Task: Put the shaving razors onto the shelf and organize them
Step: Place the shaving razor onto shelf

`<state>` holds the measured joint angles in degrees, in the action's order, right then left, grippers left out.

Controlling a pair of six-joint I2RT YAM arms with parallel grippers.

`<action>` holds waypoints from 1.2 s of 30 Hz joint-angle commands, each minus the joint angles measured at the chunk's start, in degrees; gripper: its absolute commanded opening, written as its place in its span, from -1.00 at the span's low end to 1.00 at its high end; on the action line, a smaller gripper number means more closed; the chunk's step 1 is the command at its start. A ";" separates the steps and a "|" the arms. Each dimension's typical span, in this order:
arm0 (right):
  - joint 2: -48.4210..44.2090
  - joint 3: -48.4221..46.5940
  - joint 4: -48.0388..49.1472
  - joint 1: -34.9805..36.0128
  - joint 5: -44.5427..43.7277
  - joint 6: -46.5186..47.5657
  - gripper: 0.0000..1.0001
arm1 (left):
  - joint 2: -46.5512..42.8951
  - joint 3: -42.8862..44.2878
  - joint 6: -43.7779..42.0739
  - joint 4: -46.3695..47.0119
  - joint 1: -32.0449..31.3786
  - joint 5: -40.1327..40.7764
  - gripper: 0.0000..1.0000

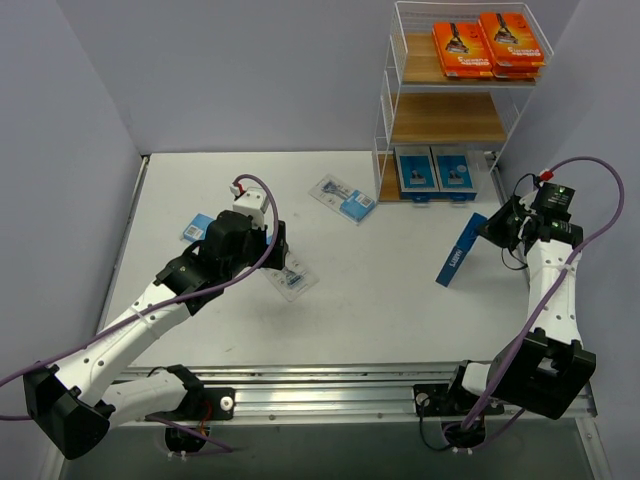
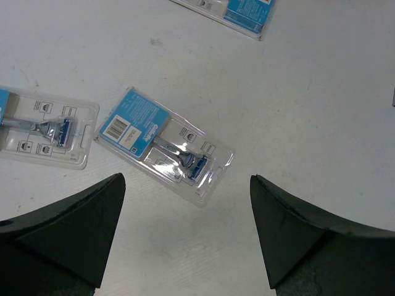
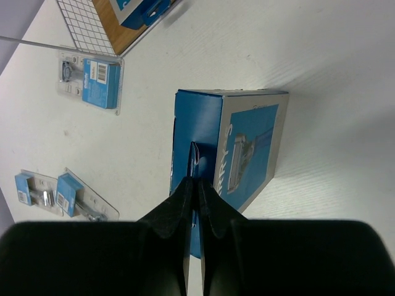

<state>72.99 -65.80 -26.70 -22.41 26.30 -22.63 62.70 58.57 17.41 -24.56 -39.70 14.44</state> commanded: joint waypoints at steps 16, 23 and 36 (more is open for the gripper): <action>1.45 -2.05 -5.91 0.18 -4.77 3.82 -0.74 | -0.29 0.41 0.43 2.23 -0.11 -1.17 0.82; 2.59 -3.72 -7.05 0.18 -5.65 4.18 -0.74 | -0.82 0.41 0.34 2.14 -0.20 -0.99 0.82; 4.17 -6.44 -9.86 0.27 -8.20 5.40 -0.75 | -1.61 0.23 0.34 2.32 -0.20 -1.25 0.82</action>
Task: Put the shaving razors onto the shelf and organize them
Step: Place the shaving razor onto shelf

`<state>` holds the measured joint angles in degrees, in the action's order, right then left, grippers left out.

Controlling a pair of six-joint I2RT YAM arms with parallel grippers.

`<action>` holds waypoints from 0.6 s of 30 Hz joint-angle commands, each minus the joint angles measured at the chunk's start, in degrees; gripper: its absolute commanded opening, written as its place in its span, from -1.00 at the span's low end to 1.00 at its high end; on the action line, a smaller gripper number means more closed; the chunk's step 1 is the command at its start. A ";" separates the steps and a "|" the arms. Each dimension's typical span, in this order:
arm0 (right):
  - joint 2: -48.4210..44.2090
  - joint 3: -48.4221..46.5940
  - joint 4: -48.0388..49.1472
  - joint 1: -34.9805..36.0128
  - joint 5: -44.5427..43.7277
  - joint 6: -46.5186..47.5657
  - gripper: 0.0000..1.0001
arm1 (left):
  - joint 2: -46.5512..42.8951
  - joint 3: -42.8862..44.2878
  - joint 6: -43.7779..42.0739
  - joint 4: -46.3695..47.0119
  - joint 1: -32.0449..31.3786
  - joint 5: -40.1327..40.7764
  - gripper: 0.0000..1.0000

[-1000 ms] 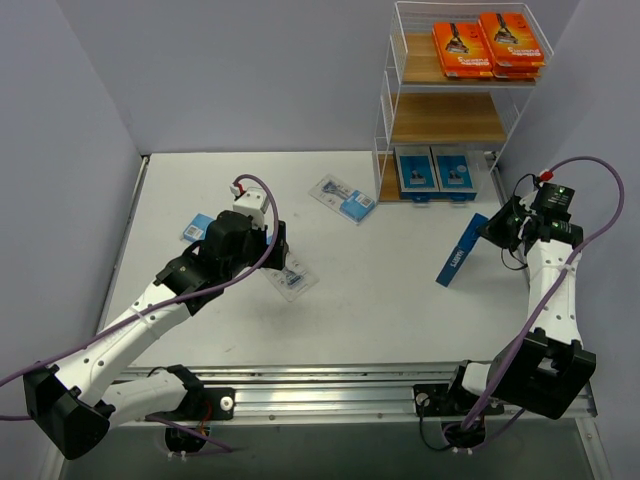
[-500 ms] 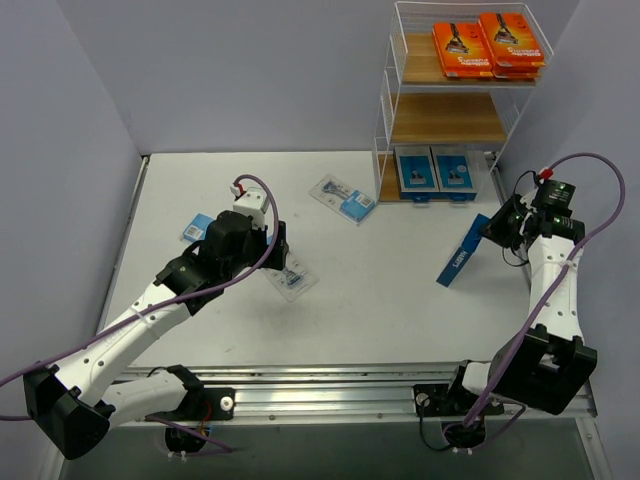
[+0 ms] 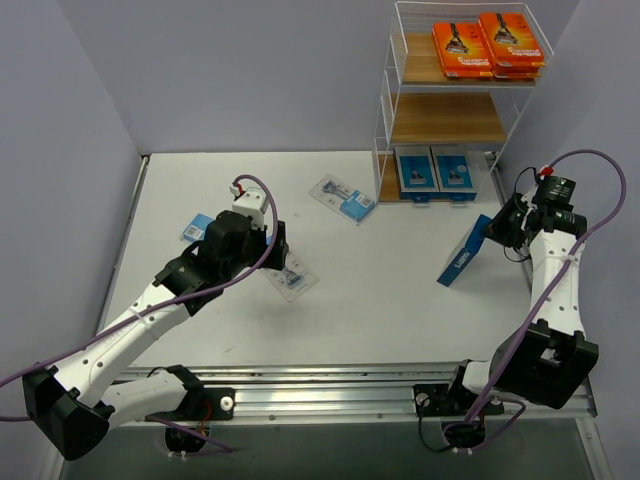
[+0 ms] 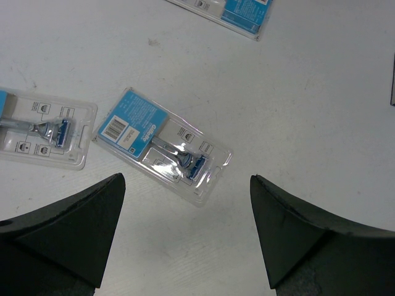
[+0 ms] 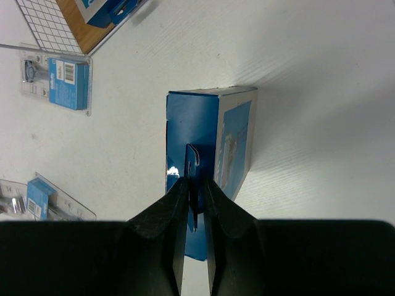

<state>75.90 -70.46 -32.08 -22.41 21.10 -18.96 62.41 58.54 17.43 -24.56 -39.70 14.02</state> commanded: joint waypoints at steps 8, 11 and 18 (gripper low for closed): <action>3.82 -7.41 -7.74 0.88 -4.05 2.79 -0.77 | -1.85 0.17 0.24 2.23 -0.46 -0.31 0.83; 4.61 -9.25 -8.61 1.49 -4.66 2.96 -0.78 | -2.12 0.25 0.06 2.14 -0.46 -0.13 0.82; 6.28 -11.90 -10.55 3.78 -7.03 3.40 -0.78 | -2.38 0.26 -0.03 2.14 -0.46 -0.05 0.82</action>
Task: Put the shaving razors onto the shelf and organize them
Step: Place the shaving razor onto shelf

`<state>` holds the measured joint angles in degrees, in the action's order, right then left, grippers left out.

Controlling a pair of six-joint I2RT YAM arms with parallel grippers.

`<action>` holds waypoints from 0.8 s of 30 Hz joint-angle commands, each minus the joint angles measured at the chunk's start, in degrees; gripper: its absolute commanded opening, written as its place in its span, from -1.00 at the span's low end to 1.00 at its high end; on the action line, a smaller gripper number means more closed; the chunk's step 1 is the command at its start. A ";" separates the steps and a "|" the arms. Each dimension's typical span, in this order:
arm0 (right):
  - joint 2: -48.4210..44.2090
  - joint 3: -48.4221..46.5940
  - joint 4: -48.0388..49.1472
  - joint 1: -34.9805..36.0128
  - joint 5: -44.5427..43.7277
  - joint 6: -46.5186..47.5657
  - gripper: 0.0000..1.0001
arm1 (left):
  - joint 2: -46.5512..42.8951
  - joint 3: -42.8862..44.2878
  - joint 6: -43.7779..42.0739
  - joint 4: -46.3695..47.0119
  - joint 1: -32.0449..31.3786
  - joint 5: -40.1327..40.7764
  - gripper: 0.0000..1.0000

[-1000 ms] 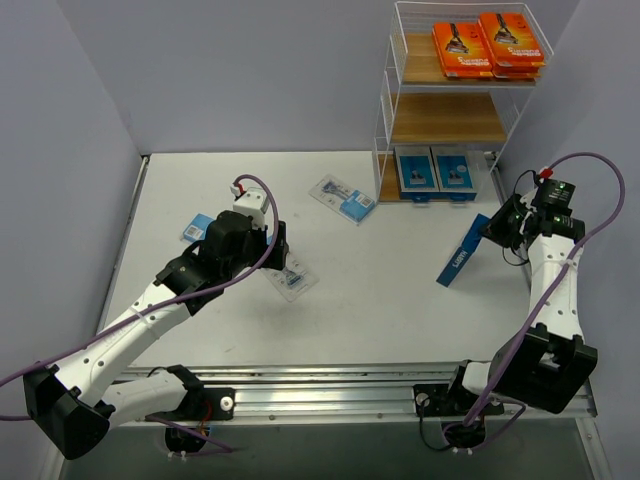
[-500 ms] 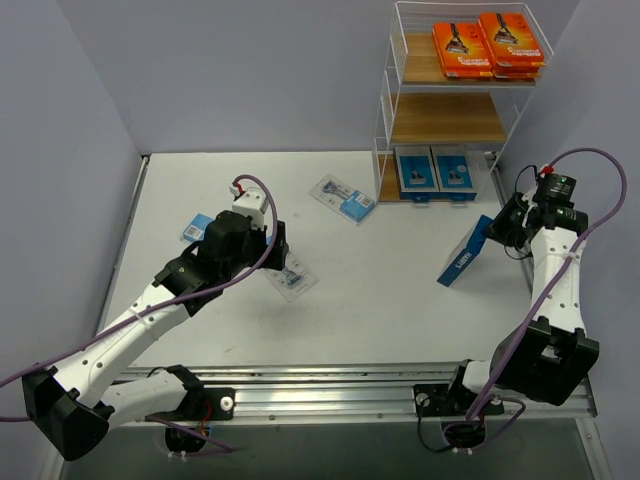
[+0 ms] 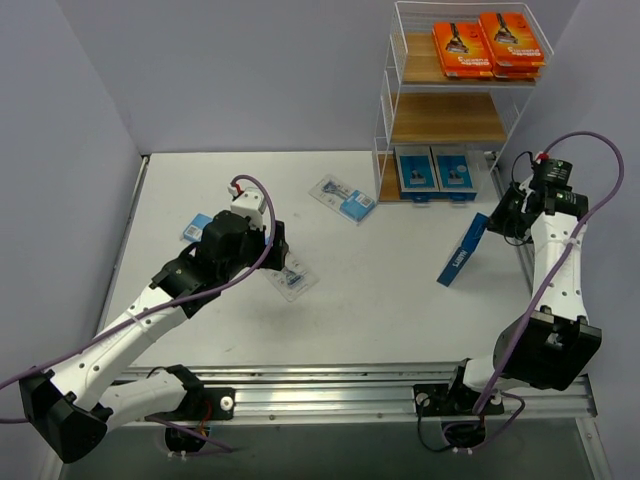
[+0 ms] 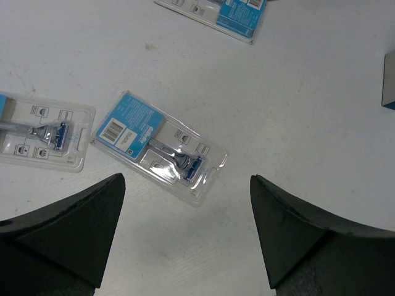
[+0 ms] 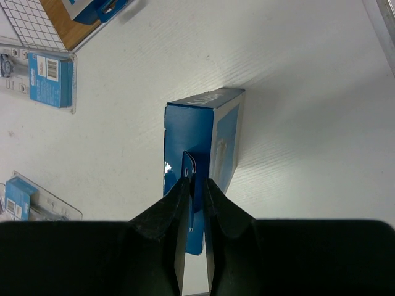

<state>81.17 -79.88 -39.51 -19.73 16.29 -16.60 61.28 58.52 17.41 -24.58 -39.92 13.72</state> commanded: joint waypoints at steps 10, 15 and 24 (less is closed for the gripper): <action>3.21 -2.30 -2.86 6.10 -4.87 -0.19 -0.76 | -2.12 0.19 -0.36 2.08 -0.51 0.96 0.83; 3.74 -1.95 -3.03 6.28 -5.40 -0.19 -0.75 | -2.21 0.19 -0.53 1.99 -0.60 1.23 0.83; 4.96 -0.90 -5.67 6.37 -5.40 2.62 -0.70 | -2.39 0.19 -0.62 1.99 -0.95 1.23 0.83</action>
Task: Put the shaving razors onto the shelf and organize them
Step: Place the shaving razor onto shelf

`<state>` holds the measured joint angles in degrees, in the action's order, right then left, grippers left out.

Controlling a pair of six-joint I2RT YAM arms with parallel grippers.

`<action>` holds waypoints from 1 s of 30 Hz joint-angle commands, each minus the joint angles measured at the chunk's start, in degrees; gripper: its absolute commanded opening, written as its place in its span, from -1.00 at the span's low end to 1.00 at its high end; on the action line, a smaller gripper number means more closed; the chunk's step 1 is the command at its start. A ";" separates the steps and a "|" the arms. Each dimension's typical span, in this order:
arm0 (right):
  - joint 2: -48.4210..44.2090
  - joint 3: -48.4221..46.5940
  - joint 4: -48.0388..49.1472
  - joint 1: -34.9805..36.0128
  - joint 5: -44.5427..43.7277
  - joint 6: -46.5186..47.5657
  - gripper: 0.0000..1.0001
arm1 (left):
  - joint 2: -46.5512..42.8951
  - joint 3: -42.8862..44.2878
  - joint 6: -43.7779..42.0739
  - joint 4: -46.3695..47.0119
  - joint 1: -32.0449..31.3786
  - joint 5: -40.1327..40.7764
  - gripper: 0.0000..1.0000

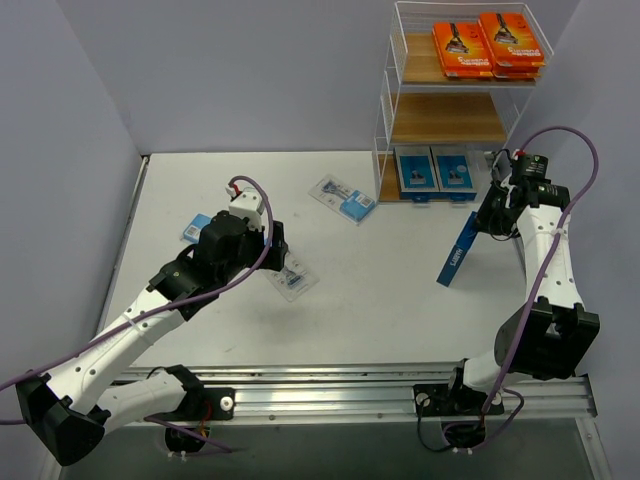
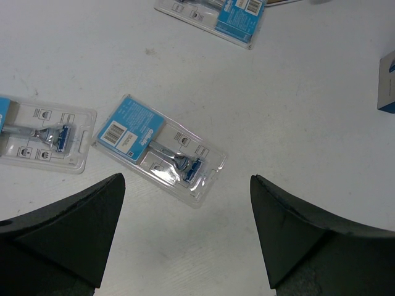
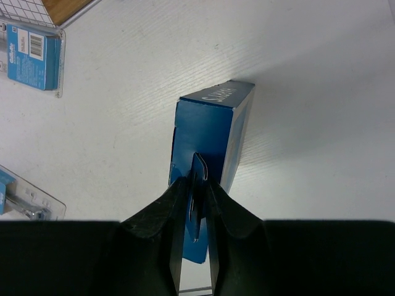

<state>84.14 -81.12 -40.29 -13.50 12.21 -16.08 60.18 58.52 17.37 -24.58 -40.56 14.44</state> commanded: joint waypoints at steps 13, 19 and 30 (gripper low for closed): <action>3.93 4.48 -5.32 0.75 -5.35 3.24 -0.89 | -1.82 0.10 -0.58 2.17 -0.31 0.68 0.83; 3.58 6.50 -5.23 0.75 -6.58 3.16 -1.00 | -1.74 -0.07 -0.58 2.34 -0.31 0.68 0.83; -0.20 2.29 -0.07 0.49 4.65 -0.61 -1.00 | -1.39 -0.16 -0.58 2.34 -0.31 0.68 0.83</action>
<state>83.55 -79.35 -37.76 -13.04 12.64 -15.22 59.55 58.22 17.37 -24.56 -40.58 14.74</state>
